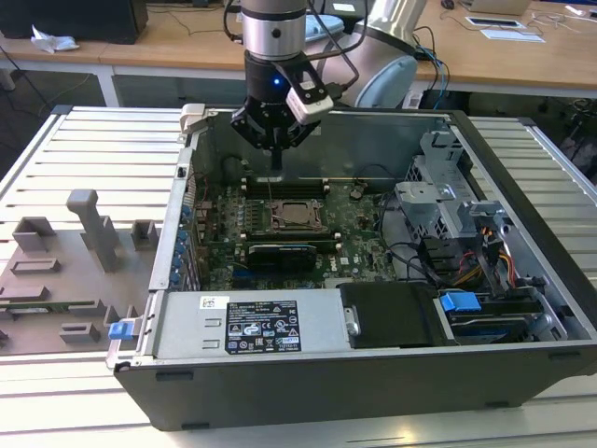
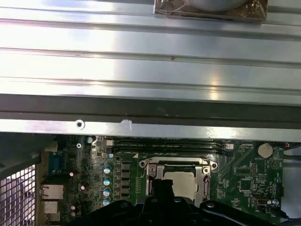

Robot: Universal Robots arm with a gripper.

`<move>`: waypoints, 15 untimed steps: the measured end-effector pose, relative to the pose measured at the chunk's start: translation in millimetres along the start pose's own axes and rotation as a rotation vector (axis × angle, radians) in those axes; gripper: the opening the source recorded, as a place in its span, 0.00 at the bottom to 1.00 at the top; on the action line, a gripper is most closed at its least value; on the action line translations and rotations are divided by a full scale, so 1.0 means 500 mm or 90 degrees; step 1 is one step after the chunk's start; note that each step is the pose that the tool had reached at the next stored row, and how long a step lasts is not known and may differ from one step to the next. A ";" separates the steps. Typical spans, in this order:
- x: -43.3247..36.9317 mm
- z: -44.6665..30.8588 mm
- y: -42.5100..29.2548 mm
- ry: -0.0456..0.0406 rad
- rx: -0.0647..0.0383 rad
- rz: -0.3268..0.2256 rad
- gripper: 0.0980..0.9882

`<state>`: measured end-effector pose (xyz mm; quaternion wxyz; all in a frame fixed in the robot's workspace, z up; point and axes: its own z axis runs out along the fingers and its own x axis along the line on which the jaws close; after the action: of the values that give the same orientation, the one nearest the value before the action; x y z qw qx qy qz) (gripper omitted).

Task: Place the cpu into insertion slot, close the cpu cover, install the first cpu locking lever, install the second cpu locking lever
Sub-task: 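Install the first cpu locking lever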

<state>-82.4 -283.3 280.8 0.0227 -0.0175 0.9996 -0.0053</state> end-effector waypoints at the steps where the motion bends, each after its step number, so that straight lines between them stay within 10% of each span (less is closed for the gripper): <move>1: 0.007 0.000 0.000 0.0000 0.000 0.000 0.01; 6: 0.040 -0.002 0.003 -0.0002 0.000 0.000 0.01; 15: 0.052 0.017 0.011 -0.0002 -0.001 0.000 0.01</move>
<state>-108.1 -278.9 271.3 0.0228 -0.0174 0.9996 -0.0045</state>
